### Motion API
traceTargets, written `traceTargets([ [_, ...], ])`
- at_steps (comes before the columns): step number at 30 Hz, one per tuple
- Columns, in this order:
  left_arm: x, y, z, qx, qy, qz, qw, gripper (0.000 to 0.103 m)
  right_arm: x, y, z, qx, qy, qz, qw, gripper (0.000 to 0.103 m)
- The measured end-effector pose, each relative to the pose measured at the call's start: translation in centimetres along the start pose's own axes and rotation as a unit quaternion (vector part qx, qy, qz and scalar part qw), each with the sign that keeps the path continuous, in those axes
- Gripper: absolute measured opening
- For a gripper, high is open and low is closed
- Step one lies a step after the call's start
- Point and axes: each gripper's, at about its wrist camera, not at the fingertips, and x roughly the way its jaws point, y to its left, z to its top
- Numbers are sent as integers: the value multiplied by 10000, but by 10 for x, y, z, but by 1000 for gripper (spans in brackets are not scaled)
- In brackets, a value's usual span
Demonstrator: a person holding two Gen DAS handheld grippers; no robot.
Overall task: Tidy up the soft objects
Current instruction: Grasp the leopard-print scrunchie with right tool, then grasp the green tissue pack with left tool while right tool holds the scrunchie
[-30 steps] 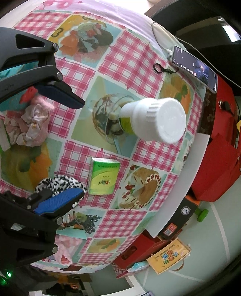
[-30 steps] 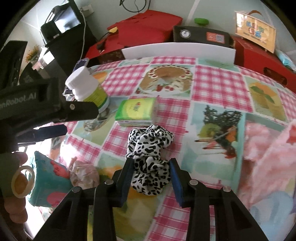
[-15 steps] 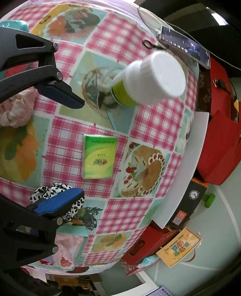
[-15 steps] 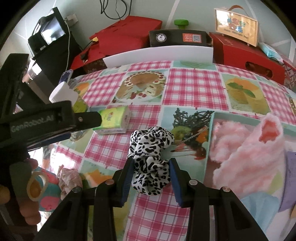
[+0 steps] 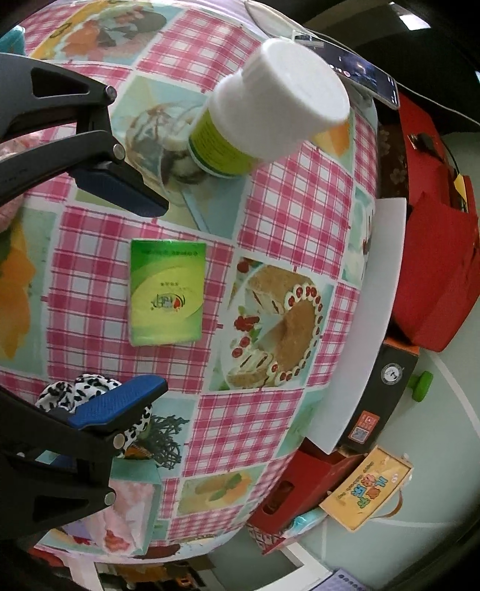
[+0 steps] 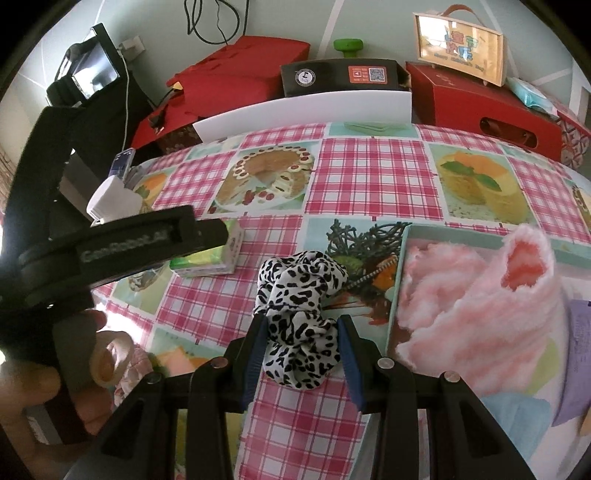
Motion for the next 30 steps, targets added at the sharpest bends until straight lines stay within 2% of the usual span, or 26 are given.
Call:
traceTargets([
  [9,16,-4,-1,-23,171,-22,9998,85,2,-1,1,8,28,8,10000,41],
  [11,18,-3,-2,-30,203,-19,9998,75,2,-1,1,10,29,7,10000,41],
  [15,21,-2,-1,19,237,66,9997,70,2,-1,1,13,35,7,10000,41],
  [16,21,-2,-1,29,231,97,9997,64,2,-1,1,13,36,6,10000,41],
  [30,9,3,-16,-76,560,146,9983,64,4,-2,1,59,54,22,10000,41],
])
